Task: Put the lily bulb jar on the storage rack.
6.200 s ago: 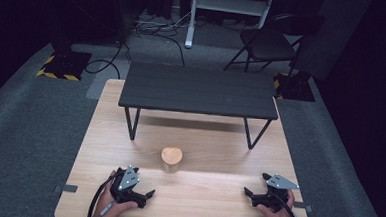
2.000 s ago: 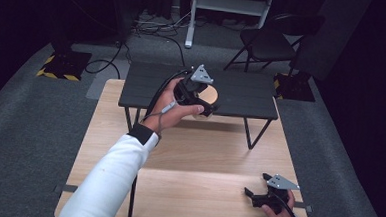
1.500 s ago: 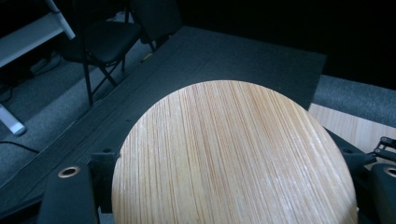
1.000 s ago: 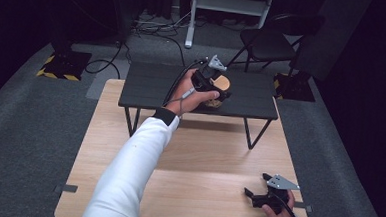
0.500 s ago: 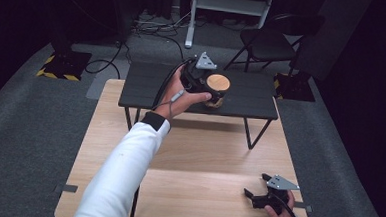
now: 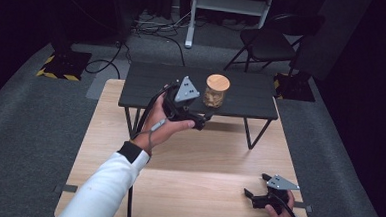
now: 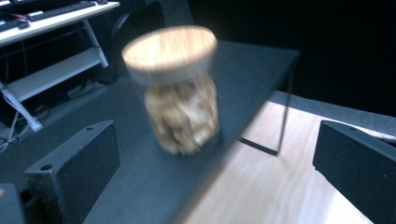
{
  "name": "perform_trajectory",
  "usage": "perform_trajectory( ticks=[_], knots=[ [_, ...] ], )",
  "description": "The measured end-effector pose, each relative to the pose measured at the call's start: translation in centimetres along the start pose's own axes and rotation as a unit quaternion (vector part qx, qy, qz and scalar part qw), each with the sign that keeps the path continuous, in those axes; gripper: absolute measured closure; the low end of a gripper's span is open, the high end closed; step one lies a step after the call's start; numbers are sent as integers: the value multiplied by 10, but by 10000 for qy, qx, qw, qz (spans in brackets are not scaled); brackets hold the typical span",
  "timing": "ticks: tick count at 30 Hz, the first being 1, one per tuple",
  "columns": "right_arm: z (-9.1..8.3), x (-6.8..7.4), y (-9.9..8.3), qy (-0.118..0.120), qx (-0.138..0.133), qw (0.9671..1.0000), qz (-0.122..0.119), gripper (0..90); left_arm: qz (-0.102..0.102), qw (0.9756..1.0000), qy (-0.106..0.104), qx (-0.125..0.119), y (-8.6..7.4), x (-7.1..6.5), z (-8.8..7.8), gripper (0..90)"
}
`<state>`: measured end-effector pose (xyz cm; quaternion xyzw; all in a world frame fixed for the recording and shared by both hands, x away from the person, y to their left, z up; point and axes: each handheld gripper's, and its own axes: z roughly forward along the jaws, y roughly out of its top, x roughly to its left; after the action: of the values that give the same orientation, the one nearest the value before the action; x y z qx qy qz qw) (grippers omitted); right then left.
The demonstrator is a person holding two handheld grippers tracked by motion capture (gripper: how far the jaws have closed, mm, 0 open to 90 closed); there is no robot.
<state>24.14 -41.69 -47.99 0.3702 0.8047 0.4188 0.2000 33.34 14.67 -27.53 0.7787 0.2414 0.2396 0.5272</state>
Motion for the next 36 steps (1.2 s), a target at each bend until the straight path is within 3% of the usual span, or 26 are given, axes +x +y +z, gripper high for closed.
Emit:
perform_trajectory(
  ticks=[4, 6, 9, 12, 17, 21, 27, 31, 32, 36],
  knots=[
    [0, 0, 0, 5, -1, 10000, 2, 0, -45, 10000, 39, 18, -23, -11, -14, 5],
    [0, 0, 0, 8, 0, 10000, 0, 0, 93, 9999, 117, 87, -35, -18, -20, 5],
    [0, 0, 0, 18, -2, 10000, -10, 0, 106, 9997, 134, 189, -53, -24, -28, 6],
    [0, -1, 0, 20, -2, 10000, -14, 0, 258, 9988, 258, 322, -70, -33, -33, 6],
    [-1, -1, -1, 38, -1, 10000, -27, 0, 3, 9990, 291, 340, -104, -39, -39, 6],
    [-1, 0, -1, 33, -4, 10000, -30, 0, 14, 9987, 195, 477, -126, -42, -40, 6],
    [-1, 0, -1, 31, -4, 10000, -29, 0, -259, 9982, 77, 531, -158, -45, -39, 6],
    [-1, 0, -1, 31, -3, 10000, -29, 0, -298, 9972, 100, 673, -172, -50, -36, 5],
    [-1, 0, -1, 32, -3, 10000, -29, 0, -384, 9971, -1, 659, -184, -50, -35, 5],
    [-1, 0, -1, 33, -2, 10000, -30, 0, -366, 9962, -73, 790, -198, -54, -31, 6]
  ],
)
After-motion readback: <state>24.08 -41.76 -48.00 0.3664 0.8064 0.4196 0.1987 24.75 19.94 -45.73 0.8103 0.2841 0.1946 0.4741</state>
